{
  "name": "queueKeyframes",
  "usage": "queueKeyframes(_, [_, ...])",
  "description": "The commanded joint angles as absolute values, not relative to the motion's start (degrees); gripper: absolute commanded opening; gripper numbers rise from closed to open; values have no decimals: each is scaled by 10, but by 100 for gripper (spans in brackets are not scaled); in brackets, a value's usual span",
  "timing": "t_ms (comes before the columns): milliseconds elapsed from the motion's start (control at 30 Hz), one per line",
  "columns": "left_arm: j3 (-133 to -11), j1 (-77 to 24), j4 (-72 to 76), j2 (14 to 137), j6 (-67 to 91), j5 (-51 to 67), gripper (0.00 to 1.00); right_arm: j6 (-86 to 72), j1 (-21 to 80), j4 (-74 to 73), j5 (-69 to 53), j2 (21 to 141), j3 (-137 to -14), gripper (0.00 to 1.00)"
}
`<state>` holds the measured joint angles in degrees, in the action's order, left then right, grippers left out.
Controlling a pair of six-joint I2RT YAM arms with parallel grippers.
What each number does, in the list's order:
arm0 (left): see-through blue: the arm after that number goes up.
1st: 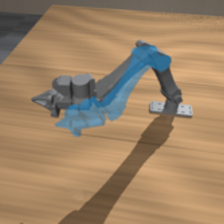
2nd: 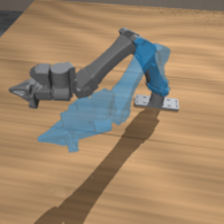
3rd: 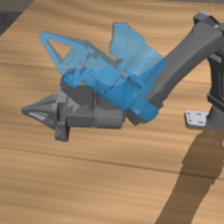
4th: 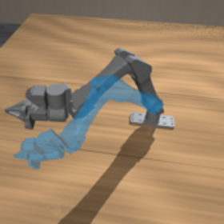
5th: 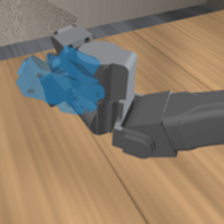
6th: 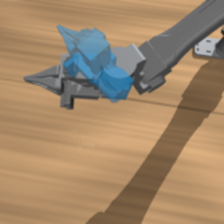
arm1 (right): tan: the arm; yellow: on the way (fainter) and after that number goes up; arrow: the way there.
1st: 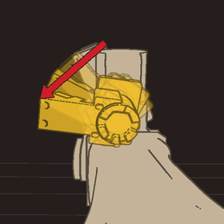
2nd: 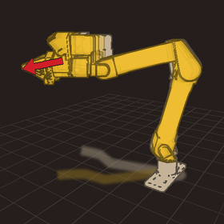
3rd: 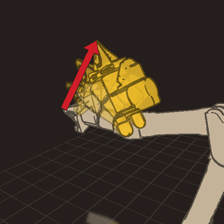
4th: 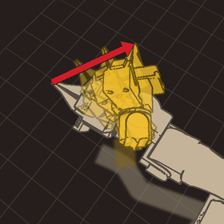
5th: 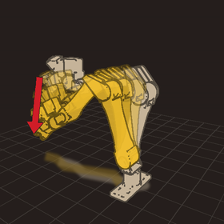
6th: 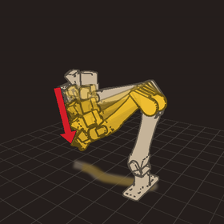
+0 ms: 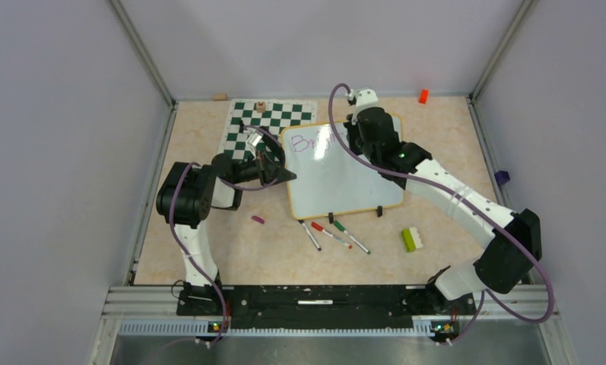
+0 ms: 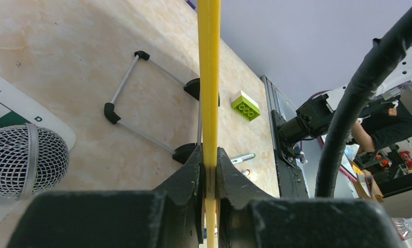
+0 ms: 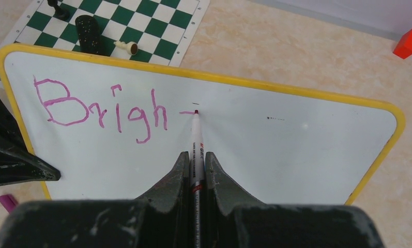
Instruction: Write a sentence on the whiteboard
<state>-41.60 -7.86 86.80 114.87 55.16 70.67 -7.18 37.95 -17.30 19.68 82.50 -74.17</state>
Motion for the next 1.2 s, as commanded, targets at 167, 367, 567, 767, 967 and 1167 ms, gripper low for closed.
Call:
queueKeyframes(167, [-415,-82,916,1122,541,726,0,-62,372,-154,200,819,-798,0])
queueKeyframes(367, [-415,-82,916,1121,541,727,0,-57,373,-154,202,838,-807,0])
queueKeyframes(567, [-415,-82,914,1122,541,726,0,-62,373,-161,206,845,-795,0])
queueKeyframes(767, [-414,-82,913,1120,539,726,0,-72,373,-169,200,831,-772,0])
queueKeyframes(967, [-413,-82,913,1120,539,726,0,-80,373,-180,185,810,-749,0])
queueKeyframes(1167, [-414,-82,913,1120,539,726,0,-85,373,-185,177,787,-725,0])
